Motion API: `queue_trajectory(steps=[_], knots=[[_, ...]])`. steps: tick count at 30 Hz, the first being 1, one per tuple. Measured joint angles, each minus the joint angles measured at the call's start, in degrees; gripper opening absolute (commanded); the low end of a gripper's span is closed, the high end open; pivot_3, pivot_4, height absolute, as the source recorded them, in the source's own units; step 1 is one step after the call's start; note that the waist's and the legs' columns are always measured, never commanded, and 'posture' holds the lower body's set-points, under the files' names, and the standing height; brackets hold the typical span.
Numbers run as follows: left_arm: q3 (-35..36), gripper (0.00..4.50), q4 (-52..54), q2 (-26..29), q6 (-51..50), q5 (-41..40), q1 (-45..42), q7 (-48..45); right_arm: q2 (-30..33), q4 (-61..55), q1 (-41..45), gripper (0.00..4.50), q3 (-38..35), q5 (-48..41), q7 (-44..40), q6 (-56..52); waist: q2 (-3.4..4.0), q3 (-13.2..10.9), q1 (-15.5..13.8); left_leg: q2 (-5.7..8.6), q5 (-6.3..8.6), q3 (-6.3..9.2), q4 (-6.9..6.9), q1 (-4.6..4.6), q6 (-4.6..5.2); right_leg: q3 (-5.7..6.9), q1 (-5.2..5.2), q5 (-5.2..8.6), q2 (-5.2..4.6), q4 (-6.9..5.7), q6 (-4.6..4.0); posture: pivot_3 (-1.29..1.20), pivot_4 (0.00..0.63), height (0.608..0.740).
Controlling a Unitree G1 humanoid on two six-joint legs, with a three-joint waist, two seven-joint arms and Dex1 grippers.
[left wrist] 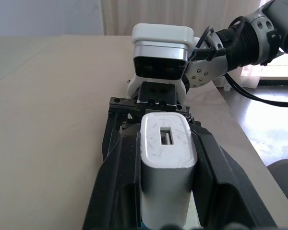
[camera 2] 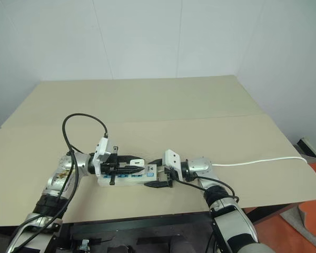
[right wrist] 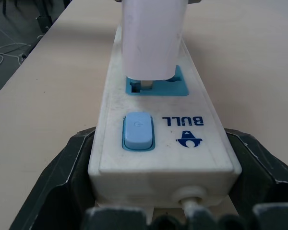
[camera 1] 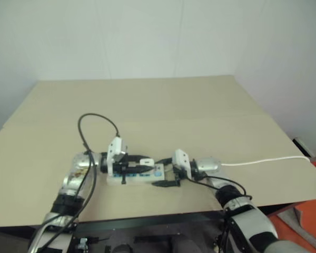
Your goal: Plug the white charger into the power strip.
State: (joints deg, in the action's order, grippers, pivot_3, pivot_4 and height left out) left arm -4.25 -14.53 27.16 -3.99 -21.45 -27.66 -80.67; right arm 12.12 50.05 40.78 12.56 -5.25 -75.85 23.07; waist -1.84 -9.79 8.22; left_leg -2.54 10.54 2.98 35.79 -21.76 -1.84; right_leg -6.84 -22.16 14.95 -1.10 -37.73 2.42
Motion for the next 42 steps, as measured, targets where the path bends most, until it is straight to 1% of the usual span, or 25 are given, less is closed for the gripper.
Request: queue_trajectory(steps=[7,15,18,27,35,40,42], knots=[[0.0,1.02,-1.2,0.1,0.8,-0.3,0.0,-1.0,0.0,0.0,0.0,3.44,0.0,0.0,0.0,0.0,0.00,0.0,0.0,0.00,0.00,0.00,-0.01,0.00,0.00,0.00,0.00,0.00,0.00,0.03,0.00,0.00,0.150,0.740],[0.0,1.02,-3.9,0.6,4.1,-0.4,-0.5,-2.5,0.0,-0.1,-0.1,3.44,0.0,0.0,0.1,-0.1,0.00,0.1,0.0,0.00,0.00,0.00,-0.02,0.02,0.00,0.00,0.02,0.00,0.00,0.05,-0.01,0.00,0.150,0.740],[-0.7,1.02,-6.2,0.4,4.4,0.2,-0.5,-2.4,-0.1,-0.3,-0.2,3.44,0.1,0.0,0.2,-0.1,-0.01,0.1,0.1,-0.02,0.00,0.00,-0.03,0.00,0.00,0.00,-0.01,0.01,0.00,0.07,-0.01,0.00,0.150,0.740],[-0.9,1.02,-7.8,0.4,5.5,0.1,-0.8,-3.0,-0.1,-1.1,-0.6,3.44,0.2,0.0,0.4,-0.8,-0.02,0.1,0.1,-0.02,0.00,-0.01,-0.06,0.00,0.00,0.00,-0.01,0.01,0.00,0.11,-0.01,0.00,0.150,0.740],[-1.0,1.02,-11.3,0.4,11.4,-0.1,-0.6,-4.3,-0.1,-1.2,-0.6,3.44,0.3,0.1,0.8,-1.0,0.02,0.2,0.2,-0.03,0.00,-0.03,-0.13,0.06,0.00,-0.02,0.00,0.03,0.00,0.11,-0.05,0.00,0.150,0.740],[-1.5,1.02,-13.3,0.4,12.5,-0.2,-1.3,-5.1,-0.1,-1.2,-0.7,3.44,0.5,0.2,1.0,-1.3,0.25,0.4,0.2,-0.02,0.00,-0.04,-0.15,0.12,0.00,-0.03,0.03,0.05,0.00,0.10,-0.07,0.00,0.150,0.740],[-1.5,1.73,-13.4,0.4,12.1,-0.2,-1.7,-5.4,-0.1,-1.2,-0.7,3.44,0.5,0.2,1.0,-1.3,0.29,0.4,0.2,-0.02,0.00,-0.04,-0.17,0.13,0.00,-0.03,0.03,0.06,0.00,0.10,-0.08,0.00,0.150,0.740]])
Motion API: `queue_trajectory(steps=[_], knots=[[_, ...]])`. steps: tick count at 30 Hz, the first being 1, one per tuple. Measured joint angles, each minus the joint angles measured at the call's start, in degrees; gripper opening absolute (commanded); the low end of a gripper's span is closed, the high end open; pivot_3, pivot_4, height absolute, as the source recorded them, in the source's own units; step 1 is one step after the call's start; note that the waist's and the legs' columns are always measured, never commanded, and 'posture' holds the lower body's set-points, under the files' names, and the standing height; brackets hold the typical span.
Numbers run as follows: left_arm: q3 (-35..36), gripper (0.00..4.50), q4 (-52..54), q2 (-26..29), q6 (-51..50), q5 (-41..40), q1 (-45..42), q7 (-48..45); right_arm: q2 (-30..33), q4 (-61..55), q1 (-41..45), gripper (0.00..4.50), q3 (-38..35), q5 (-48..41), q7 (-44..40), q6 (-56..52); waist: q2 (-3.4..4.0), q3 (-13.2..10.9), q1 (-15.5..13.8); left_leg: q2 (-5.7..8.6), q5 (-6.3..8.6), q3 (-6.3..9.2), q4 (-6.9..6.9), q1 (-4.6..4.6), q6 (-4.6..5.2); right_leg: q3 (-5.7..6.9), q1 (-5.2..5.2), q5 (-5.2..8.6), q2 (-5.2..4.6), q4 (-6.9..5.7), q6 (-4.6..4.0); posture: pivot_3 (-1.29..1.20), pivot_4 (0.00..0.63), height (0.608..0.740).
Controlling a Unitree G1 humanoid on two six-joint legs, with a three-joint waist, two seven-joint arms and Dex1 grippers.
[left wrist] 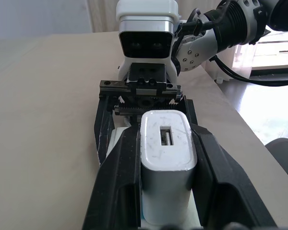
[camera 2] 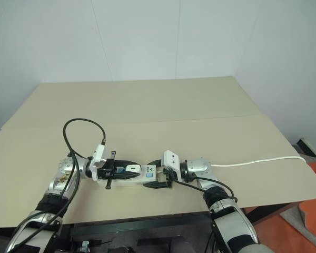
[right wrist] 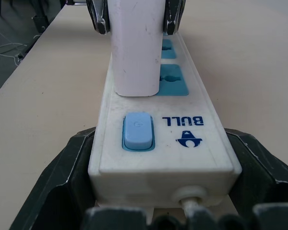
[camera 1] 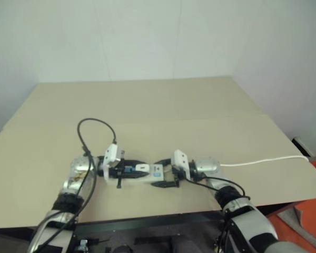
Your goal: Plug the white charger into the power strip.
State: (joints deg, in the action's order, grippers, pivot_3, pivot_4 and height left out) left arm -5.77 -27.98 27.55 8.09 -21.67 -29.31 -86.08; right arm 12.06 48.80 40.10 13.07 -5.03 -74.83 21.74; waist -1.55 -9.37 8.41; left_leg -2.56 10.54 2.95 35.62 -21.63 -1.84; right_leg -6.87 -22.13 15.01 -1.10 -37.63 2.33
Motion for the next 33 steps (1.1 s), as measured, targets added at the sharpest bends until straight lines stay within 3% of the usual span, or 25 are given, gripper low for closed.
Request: queue_trajectory(steps=[4,9,12,14,16,19,25,33], knots=[[-0.1,2.89,-1.9,4.4,-4.7,1.5,-0.4,-0.7,0.2,-0.4,-0.4,3.44,-0.1,-0.2,-0.5,-0.1,0.01,0.0,0.0,0.02,0.00,0.01,-0.09,-0.01,0.00,-0.01,-0.02,0.02,0.01,0.04,-0.01,0.00,0.150,0.740],[0.3,4.39,-0.9,5.6,-10.0,1.1,-1.7,-2.1,0.2,-0.6,-0.4,3.44,-0.4,-0.3,-1.0,-0.3,-0.01,0.0,-0.2,0.01,0.00,0.01,-0.09,-0.15,0.00,0.00,-0.14,0.02,0.00,0.07,-0.01,0.00,0.150,0.740],[1.9,4.46,1.6,7.3,-12.0,-0.6,-3.6,-2.9,0.2,-0.9,-0.5,3.44,-0.4,-0.4,-1.0,-0.5,-0.04,0.0,-0.1,-0.01,0.00,0.03,-0.12,-0.26,0.00,0.04,-0.22,0.02,0.00,0.08,-0.01,0.00,0.150,0.740],[3.8,4.50,3.3,9.3,-15.9,-2.1,-6.7,-2.2,0.1,-1.1,-0.5,4.16,-0.4,-0.4,-1.0,-0.7,-0.13,-0.1,-0.1,0.00,0.00,0.04,-0.11,-0.27,0.00,0.05,-0.22,0.02,0.00,0.06,-0.01,0.00,0.150,0.740],[5.8,4.50,4.4,12.1,-20.8,-3.8,-10.5,-2.0,0.1,-1.4,-0.6,4.44,-0.4,-0.4,-0.8,-1.7,-0.17,-0.1,0.0,0.00,0.00,0.06,-0.12,-0.27,0.00,0.06,-0.22,0.02,0.00,0.09,-0.01,0.00,0.150,0.740],[8.6,4.50,4.9,14.7,-23.4,-5.4,-15.3,-1.3,0.2,-2.4,-0.8,4.44,-0.4,-0.3,-0.6,-3.0,-0.16,-0.1,0.0,0.00,0.00,0.03,-0.19,-0.24,0.00,0.05,-0.18,0.02,0.00,0.21,0.00,0.00,0.150,0.740],[9.6,4.50,4.7,15.0,-23.0,-5.3,-14.1,0.0,1.9,-9.5,-3.9,4.44,-0.6,-0.9,0.6,-6.1,-0.13,-0.2,-0.4,-0.02,0.00,0.05,-0.35,-0.50,0.00,0.09,-0.38,0.01,0.00,0.39,0.00,0.00,0.150,0.740],[11.8,4.50,8.3,20.7,-23.3,-5.4,-4.4,0.5,19.4,-32.4,-14.9,4.44,-5.6,-7.2,-2.0,-17.9,-0.09,-0.2,-3.3,0.05,0.00,0.01,-0.43,-1.67,0.00,0.19,-1.48,-0.04,-0.17,0.51,-0.10,0.00,0.150,0.740]])
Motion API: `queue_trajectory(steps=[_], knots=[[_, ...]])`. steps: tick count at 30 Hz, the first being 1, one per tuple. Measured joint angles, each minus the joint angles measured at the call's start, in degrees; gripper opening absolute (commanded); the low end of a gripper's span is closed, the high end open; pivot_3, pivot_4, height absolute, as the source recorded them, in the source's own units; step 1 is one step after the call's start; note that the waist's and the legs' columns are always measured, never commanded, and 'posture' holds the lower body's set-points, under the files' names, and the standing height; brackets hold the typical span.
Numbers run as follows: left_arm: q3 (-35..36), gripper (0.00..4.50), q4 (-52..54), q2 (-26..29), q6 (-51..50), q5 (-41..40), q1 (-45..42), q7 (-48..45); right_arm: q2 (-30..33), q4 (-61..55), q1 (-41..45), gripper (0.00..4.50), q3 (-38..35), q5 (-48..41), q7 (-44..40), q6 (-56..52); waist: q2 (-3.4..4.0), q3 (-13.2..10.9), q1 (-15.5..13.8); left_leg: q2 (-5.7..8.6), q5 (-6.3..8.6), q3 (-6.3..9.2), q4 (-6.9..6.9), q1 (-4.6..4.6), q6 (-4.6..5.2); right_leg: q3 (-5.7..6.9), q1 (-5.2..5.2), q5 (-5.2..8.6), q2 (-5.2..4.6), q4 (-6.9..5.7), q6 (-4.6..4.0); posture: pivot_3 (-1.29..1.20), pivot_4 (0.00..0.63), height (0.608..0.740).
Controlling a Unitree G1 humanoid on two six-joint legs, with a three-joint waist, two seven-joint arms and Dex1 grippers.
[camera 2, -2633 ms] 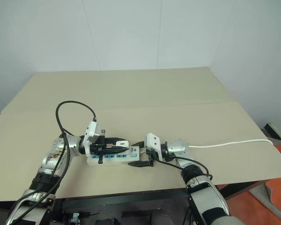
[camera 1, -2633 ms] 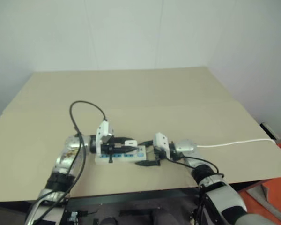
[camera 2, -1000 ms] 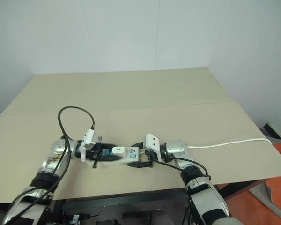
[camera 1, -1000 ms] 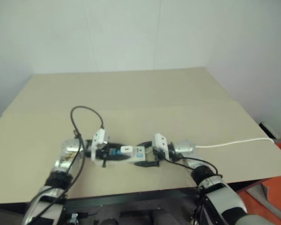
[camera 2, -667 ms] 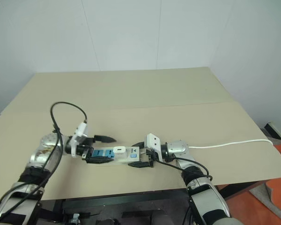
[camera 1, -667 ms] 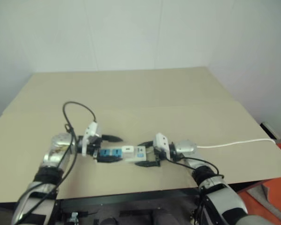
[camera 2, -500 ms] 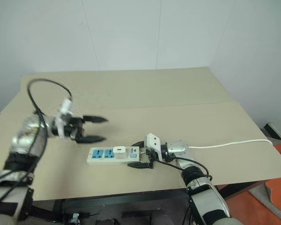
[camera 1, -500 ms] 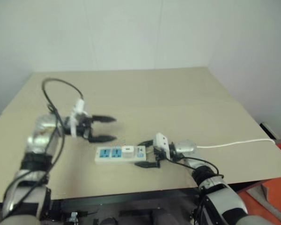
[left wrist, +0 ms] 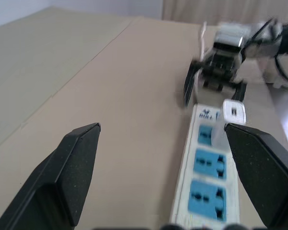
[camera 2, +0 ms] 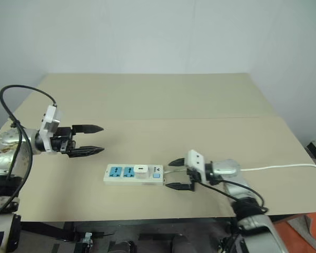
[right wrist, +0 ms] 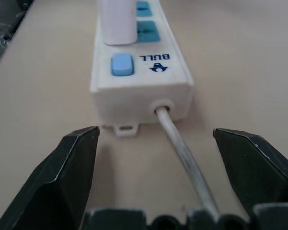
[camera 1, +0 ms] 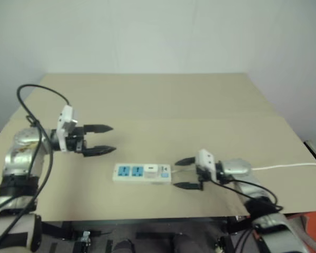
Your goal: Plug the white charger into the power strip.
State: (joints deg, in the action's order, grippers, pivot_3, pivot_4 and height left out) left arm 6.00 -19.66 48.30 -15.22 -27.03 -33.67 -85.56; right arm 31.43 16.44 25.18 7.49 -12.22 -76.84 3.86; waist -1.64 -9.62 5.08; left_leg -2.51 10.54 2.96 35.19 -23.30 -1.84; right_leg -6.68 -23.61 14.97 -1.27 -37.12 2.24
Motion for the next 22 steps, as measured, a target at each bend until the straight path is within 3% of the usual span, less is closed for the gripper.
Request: queue_trajectory(steps=[13,22], knots=[[6.2,4.50,8.7,6.1,-2.5,-1.3,14.6,3.1,12.6,-13.5,-7.5,4.44,-10.7,-8.4,1.1,-8.4,-0.01,-0.1,-1.1,-0.03,0.00,-0.12,0.01,0.10,0.00,-0.06,0.02,0.07,0.00,0.03,0.10,0.00,0.150,0.740],[7.0,4.50,14.7,6.1,-4.7,-3.9,18.0,4.8,14.6,-13.7,-8.6,4.44,-11.6,-9.4,1.4,-8.8,-0.02,-0.1,-1.2,-0.03,0.00,-0.14,0.05,0.14,0.00,-0.06,0.04,0.06,0.00,0.01,0.10,0.00,0.150,0.740]])
